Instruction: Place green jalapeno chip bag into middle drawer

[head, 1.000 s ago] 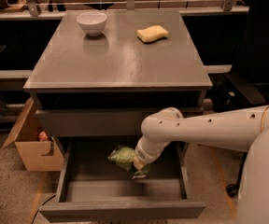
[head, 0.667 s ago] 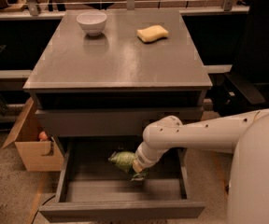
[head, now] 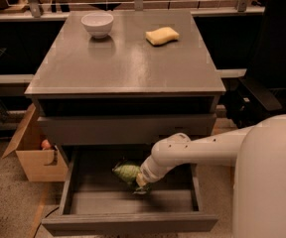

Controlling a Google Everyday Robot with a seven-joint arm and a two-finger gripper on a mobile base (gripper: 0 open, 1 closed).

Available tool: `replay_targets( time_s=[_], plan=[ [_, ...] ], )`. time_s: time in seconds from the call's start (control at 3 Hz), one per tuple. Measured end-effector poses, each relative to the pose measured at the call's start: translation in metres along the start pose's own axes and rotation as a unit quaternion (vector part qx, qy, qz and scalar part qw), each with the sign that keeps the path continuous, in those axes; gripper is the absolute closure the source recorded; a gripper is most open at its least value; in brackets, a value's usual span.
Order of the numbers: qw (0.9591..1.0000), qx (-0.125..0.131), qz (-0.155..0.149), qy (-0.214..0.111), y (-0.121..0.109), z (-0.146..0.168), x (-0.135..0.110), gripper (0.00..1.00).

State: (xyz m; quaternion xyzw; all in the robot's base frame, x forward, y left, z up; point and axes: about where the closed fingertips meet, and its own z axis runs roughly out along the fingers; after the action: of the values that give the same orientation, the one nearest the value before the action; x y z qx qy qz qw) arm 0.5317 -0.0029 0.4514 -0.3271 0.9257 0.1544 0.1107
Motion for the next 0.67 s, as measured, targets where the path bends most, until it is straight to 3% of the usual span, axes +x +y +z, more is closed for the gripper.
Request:
replay_targets(
  time_s=[0.33,0.67],
  plan=[
    [0.9997,-0.021,-0.008,-0.010,0.0120,0.0105,-0.0084,0.74],
    [0.9997,-0.020,-0.007,-0.009,0.0118,0.0108,-0.0072,0.52]
  ],
)
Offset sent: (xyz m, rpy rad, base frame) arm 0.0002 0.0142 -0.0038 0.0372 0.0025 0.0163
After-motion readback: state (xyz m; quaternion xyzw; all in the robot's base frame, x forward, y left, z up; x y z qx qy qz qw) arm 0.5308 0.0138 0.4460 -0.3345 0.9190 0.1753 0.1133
